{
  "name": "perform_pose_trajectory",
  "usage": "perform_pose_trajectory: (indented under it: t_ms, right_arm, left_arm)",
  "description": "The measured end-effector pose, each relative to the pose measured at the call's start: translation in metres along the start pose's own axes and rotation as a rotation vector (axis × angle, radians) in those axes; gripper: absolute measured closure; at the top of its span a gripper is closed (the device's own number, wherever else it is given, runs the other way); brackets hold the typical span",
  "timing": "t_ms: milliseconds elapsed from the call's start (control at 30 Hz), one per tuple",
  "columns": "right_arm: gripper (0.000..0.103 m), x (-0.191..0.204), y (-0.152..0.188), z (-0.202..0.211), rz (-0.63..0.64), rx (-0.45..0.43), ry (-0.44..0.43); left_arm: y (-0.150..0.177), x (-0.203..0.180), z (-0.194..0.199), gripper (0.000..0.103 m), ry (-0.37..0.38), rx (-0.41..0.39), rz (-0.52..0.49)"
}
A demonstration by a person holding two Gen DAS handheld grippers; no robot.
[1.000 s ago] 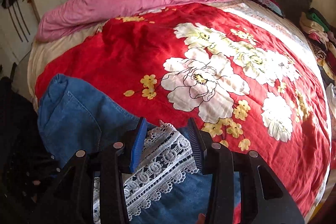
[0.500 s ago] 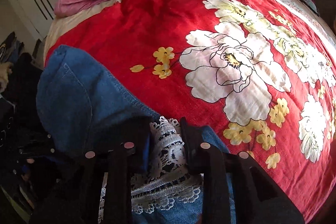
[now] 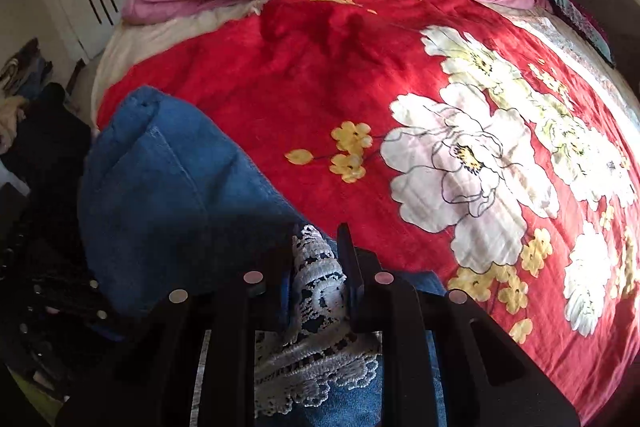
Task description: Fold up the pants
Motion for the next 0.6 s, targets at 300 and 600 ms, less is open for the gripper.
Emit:
perform_pose_trajectory:
  t_ms: [300,600]
  right_arm:
    - [0.040,-0.021,0.016,0.059,-0.116,-0.229,0.100]
    - [0.040,-0.010,0.068,0.109,-0.213,-0.322,0.154]
  left_arm:
    - [-0.001,-0.001,-0.004,0.076,0.005,0.004,-0.006]
    - [-0.004,0.006,0.000,0.074,0.006,0.005,-0.005]
Point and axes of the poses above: each gripper's, at about its wrist camera, not at the fingertips, and z roughly against the way its jaws point, x to its left, y to its underside, the point moved 6 cm from there along -z, roughly the way its jaws point
